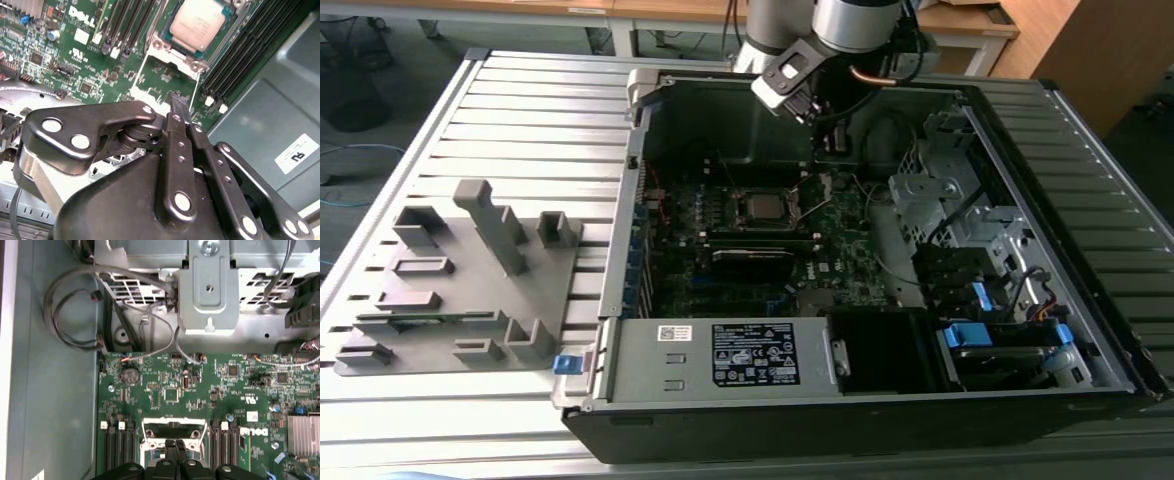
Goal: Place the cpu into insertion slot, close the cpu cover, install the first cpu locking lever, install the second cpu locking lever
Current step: 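Close the cpu cover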
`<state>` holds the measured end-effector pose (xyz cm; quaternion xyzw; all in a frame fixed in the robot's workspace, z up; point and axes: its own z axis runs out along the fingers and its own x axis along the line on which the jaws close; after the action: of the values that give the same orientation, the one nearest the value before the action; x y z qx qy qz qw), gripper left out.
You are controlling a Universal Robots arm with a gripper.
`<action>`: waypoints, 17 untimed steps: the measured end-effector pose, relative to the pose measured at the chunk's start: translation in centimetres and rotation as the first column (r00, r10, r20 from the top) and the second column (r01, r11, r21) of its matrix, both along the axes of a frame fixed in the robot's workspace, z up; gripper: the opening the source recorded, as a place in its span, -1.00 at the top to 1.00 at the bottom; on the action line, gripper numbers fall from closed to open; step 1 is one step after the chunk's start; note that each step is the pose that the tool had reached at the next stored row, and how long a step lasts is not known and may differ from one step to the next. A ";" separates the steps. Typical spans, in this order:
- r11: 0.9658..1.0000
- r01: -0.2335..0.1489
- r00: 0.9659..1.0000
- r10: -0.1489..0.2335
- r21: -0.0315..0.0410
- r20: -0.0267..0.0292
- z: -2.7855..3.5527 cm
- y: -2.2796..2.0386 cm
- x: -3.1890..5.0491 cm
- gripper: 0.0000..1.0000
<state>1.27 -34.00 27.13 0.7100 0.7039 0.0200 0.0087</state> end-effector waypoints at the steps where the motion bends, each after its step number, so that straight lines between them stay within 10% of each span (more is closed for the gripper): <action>1: 1.000 0.000 1.000 0.000 0.000 0.000 -0.01 0.00 0.19 0.79; 17: 1.000 0.000 1.000 0.000 0.000 0.000 0.00 0.00 3.70 0.79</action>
<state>4.97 -34.00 27.13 0.7100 0.7039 0.0200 0.0087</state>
